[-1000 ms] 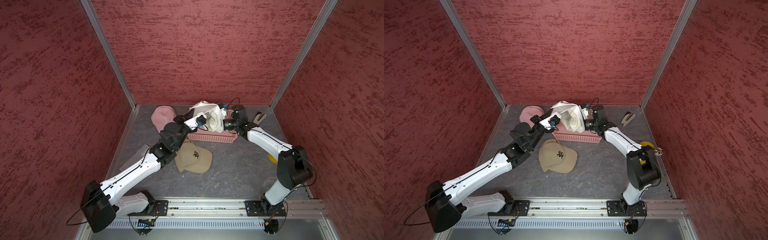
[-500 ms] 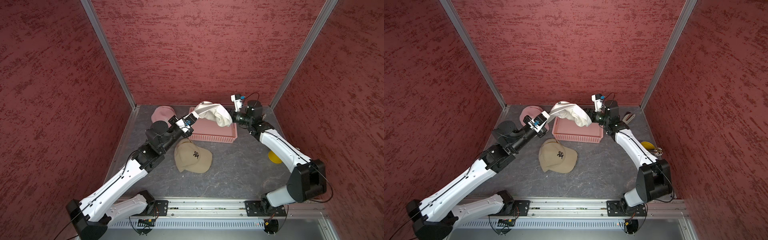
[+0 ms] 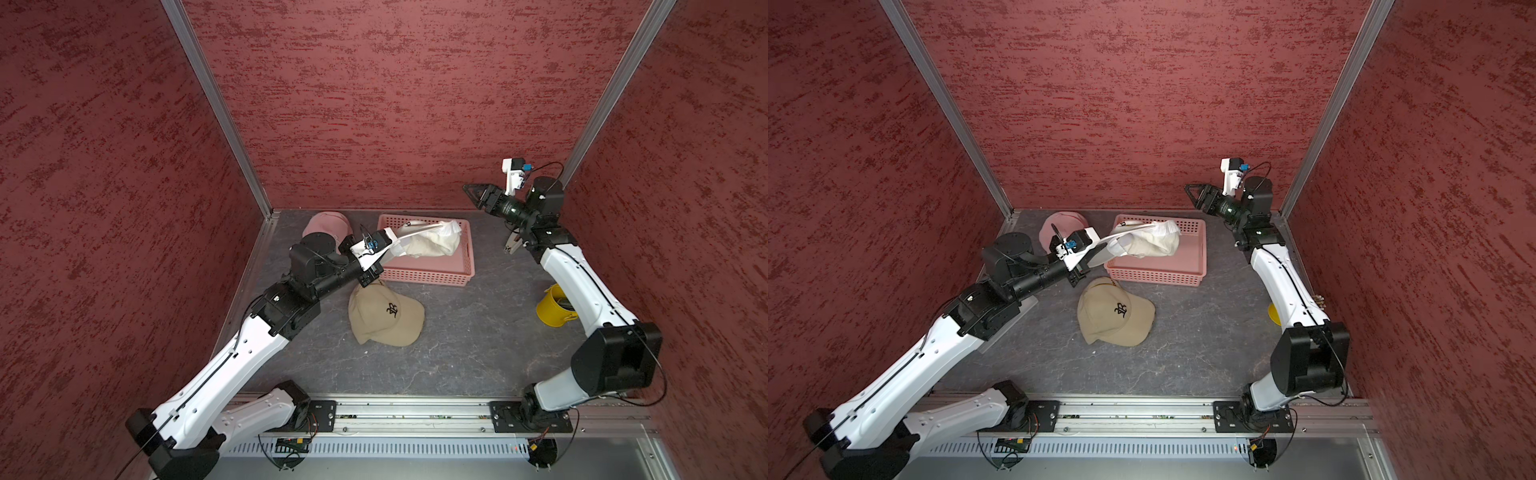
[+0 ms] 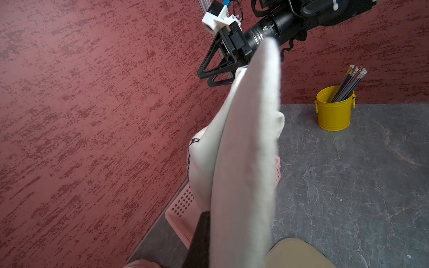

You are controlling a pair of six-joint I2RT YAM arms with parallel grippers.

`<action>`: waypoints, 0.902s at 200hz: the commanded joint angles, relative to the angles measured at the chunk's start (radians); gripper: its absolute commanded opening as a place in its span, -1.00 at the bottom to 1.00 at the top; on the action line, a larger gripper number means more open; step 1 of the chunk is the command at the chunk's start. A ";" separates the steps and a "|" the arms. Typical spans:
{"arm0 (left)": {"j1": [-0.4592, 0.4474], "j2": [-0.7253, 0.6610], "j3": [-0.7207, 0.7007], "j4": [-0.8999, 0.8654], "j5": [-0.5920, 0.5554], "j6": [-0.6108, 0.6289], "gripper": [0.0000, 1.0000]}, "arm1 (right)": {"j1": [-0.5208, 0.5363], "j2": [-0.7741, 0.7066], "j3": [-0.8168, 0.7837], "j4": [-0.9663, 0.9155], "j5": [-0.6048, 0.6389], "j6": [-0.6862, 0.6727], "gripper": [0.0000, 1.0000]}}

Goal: Turn the baseball cap inside out
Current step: Turn over the baseball cap.

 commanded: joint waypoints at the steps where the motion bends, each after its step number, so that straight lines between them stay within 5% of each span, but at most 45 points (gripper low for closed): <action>1: 0.066 0.001 0.042 -0.022 0.087 -0.023 -1.00 | 0.005 -0.020 -0.033 -0.020 -0.049 -0.173 0.36; 23: 0.160 0.009 0.082 -0.119 0.223 0.039 -1.00 | 0.006 -0.053 -0.114 -0.040 -0.155 -0.446 0.36; 49: 0.223 0.040 0.155 -0.327 0.370 0.276 -1.00 | 0.005 -0.145 -0.249 -0.021 -0.340 -0.763 0.32; 79: 0.242 0.111 0.289 -0.564 0.472 0.487 -1.00 | 0.008 -0.186 -0.236 -0.178 -0.465 -0.970 0.31; 139: 0.176 0.234 0.521 -0.819 0.471 0.663 -1.00 | 0.076 -0.287 -0.170 -0.597 -0.522 -1.408 0.35; 180: 0.173 0.277 0.579 -0.859 0.468 0.693 -1.00 | 0.118 -0.347 -0.209 -0.660 -0.560 -1.497 0.40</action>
